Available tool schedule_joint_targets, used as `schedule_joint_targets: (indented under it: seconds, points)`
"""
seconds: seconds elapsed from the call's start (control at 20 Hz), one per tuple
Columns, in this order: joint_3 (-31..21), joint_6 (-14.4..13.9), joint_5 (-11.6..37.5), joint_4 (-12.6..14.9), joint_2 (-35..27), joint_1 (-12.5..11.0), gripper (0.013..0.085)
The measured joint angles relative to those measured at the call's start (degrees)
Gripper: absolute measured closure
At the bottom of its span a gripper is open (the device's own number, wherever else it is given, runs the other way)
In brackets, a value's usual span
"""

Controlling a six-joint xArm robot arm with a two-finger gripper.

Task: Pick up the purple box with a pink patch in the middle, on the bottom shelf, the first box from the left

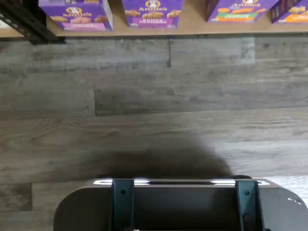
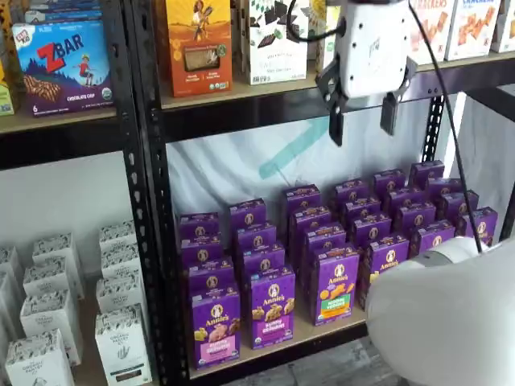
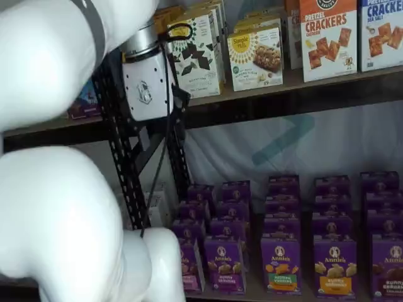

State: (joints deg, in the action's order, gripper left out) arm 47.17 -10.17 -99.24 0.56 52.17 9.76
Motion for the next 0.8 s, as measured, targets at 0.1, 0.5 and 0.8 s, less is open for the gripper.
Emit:
schedule_joint_targets:
  seconds: [0.1, 0.5, 0.8]
  points:
    - [-2.1, -0.4, 1.9, 0.2, 0.1, 0.4, 0.013]
    - [-11.0, -2.1, 11.4, -0.3, -1.2, 1.9, 0.013]
    - [-19.1, -4.8, 22.9, 0.0, -2.8, 4.4, 0.013]
